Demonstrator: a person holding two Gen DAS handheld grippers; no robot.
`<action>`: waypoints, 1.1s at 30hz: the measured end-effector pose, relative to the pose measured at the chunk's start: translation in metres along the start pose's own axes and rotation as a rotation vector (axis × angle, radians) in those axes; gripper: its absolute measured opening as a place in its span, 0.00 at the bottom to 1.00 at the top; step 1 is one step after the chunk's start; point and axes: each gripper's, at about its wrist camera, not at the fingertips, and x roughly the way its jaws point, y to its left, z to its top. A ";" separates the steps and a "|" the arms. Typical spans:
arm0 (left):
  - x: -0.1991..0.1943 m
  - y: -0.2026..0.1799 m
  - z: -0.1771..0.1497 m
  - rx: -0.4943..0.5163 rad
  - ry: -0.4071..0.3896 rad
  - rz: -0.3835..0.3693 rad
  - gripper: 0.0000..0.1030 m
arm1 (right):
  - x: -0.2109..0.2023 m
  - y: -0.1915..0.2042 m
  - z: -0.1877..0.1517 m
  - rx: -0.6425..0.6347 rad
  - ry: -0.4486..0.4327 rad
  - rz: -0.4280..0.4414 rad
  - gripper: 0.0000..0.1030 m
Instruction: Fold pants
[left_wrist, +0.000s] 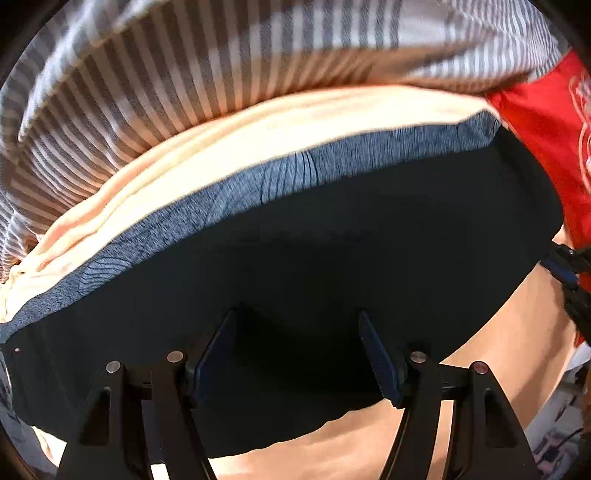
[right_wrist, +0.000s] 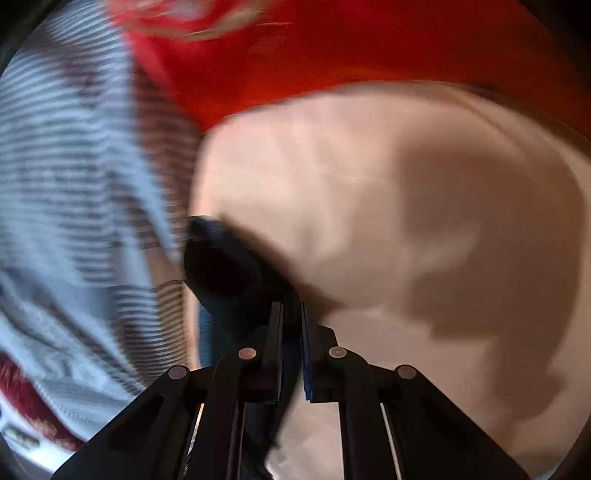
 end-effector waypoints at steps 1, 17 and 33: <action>0.001 0.000 -0.002 0.005 -0.009 0.007 0.69 | -0.005 0.000 -0.001 -0.006 -0.012 -0.018 0.13; 0.012 0.007 -0.011 -0.053 -0.029 -0.002 0.81 | 0.073 0.115 0.025 -0.464 0.024 -0.061 0.03; -0.009 -0.010 0.003 -0.041 -0.054 -0.018 0.81 | 0.012 0.065 -0.007 -0.366 0.004 -0.061 0.26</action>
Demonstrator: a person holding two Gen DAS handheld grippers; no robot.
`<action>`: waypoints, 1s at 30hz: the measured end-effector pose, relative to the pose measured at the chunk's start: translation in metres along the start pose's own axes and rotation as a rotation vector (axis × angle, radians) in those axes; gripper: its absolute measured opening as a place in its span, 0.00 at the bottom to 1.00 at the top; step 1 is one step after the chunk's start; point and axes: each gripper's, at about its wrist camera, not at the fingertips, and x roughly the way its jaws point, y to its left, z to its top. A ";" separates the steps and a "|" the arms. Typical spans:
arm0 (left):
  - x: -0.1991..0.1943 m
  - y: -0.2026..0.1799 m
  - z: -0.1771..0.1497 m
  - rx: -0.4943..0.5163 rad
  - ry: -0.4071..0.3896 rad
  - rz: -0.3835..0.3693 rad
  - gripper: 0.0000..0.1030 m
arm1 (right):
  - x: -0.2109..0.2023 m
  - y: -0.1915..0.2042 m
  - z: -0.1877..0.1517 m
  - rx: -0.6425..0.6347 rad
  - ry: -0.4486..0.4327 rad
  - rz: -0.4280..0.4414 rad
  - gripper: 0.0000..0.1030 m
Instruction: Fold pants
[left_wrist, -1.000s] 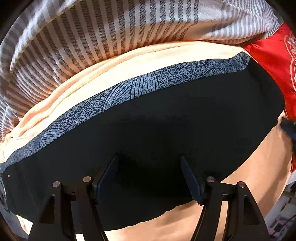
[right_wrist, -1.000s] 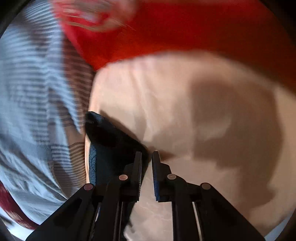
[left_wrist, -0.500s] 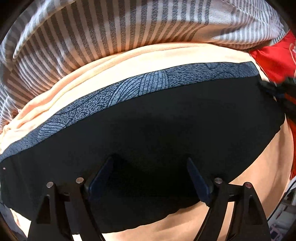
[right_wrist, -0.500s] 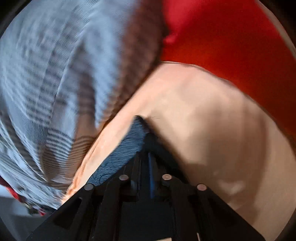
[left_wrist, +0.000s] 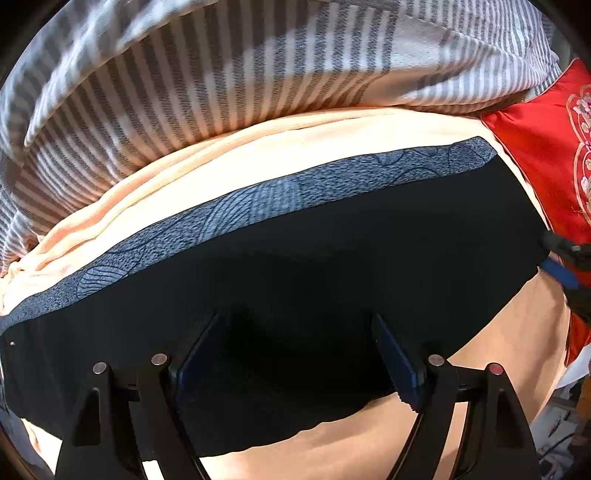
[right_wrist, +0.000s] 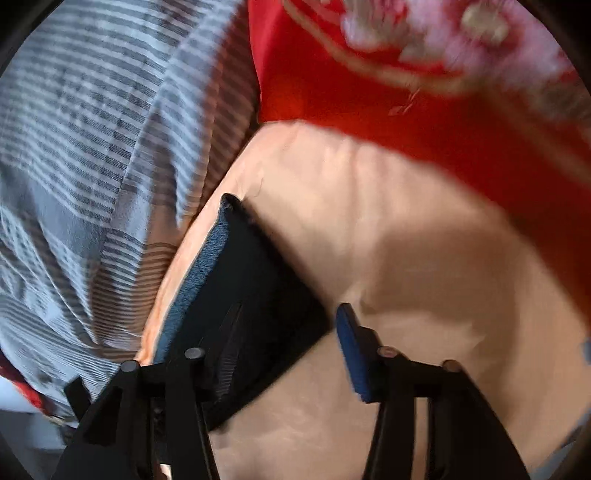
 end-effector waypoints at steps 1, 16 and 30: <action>-0.002 -0.003 0.002 0.003 -0.002 0.002 0.81 | 0.000 -0.004 0.001 0.009 0.010 0.009 0.17; 0.015 0.014 0.008 -0.040 0.019 0.049 0.81 | -0.048 0.035 -0.024 -0.272 -0.123 -0.198 0.38; 0.027 0.022 0.007 -0.081 -0.001 0.035 0.94 | 0.000 0.044 -0.021 -0.260 -0.003 -0.213 0.33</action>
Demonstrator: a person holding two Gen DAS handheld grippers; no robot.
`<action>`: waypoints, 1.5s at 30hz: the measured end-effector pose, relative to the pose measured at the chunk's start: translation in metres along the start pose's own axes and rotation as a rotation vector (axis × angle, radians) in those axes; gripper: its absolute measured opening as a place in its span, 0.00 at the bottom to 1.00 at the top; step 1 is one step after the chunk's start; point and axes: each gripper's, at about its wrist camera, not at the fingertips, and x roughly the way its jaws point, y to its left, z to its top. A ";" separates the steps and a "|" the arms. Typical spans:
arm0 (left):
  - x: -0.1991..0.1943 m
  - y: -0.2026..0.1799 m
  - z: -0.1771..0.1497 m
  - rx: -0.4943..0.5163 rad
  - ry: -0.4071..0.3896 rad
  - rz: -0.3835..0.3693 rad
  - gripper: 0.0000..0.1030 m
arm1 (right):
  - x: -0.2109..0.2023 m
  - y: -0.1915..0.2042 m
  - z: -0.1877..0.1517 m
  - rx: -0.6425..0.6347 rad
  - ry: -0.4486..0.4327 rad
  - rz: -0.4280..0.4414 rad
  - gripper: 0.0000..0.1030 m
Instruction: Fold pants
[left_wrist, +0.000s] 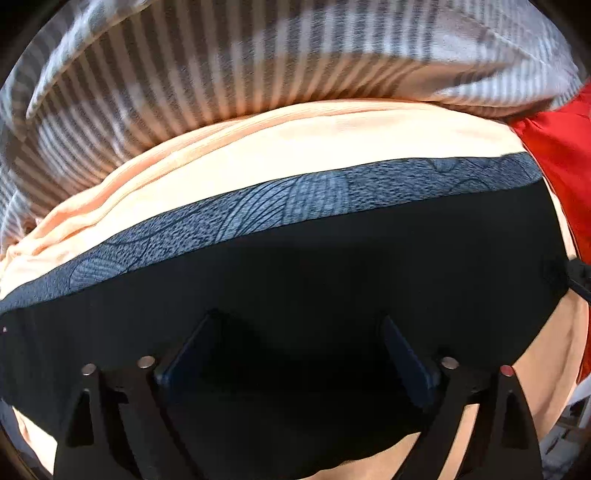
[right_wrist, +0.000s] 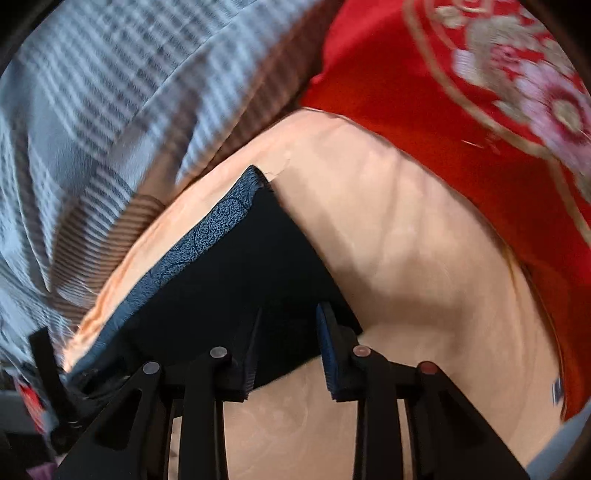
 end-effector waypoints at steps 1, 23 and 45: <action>0.004 0.003 0.000 -0.014 0.010 -0.001 0.99 | -0.003 -0.002 0.000 0.009 0.002 0.002 0.33; 0.004 0.001 -0.012 -0.033 0.000 0.001 0.99 | 0.016 -0.047 -0.060 0.307 0.077 0.375 0.51; -0.017 -0.008 -0.004 -0.029 -0.059 0.035 0.99 | 0.061 -0.030 -0.015 0.364 -0.044 0.610 0.48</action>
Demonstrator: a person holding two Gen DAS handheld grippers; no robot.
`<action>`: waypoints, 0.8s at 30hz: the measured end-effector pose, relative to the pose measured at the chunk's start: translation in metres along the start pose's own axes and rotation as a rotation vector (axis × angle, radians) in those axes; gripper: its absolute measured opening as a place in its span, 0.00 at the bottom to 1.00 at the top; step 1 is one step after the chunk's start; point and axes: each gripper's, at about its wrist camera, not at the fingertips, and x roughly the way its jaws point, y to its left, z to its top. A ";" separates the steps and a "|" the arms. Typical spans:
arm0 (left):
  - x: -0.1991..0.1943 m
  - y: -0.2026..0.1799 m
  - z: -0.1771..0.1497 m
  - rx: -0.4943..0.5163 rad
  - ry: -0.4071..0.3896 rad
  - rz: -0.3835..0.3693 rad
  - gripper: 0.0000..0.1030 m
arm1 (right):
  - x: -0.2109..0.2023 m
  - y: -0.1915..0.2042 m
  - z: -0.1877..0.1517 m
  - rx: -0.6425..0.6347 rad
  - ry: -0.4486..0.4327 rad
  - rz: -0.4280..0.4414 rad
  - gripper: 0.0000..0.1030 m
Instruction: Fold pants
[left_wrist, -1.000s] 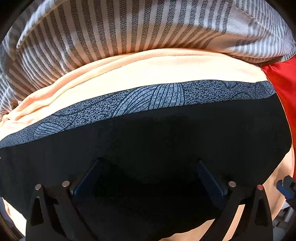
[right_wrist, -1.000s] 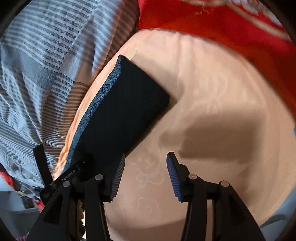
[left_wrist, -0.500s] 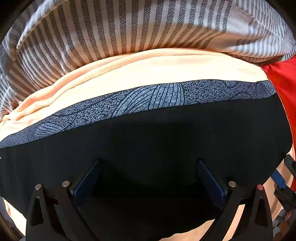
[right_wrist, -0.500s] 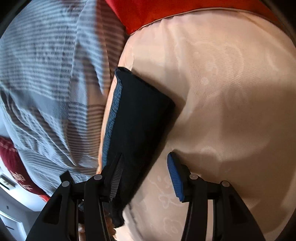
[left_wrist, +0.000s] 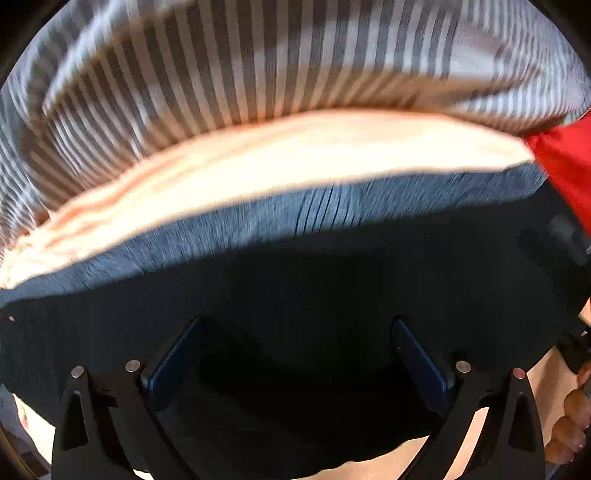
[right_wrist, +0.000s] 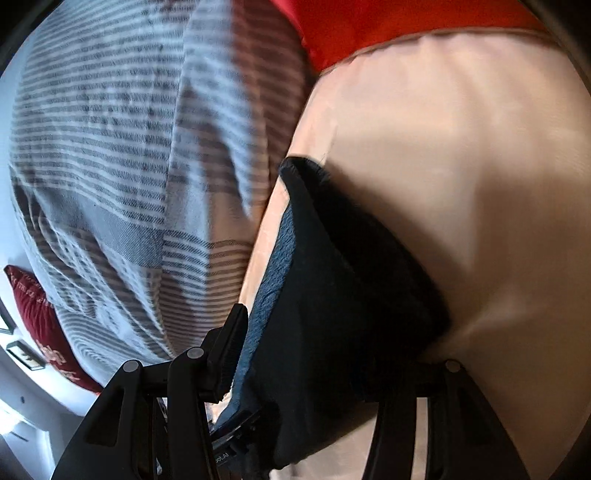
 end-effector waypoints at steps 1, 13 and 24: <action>-0.010 -0.001 0.007 -0.012 -0.048 -0.017 0.99 | 0.003 0.000 0.001 0.015 0.025 -0.001 0.33; 0.020 -0.010 0.045 -0.029 -0.039 -0.041 0.31 | -0.001 0.038 -0.003 -0.094 0.091 -0.017 0.13; 0.025 -0.015 0.042 0.030 -0.107 -0.048 0.31 | 0.000 0.101 -0.026 -0.259 0.093 -0.038 0.13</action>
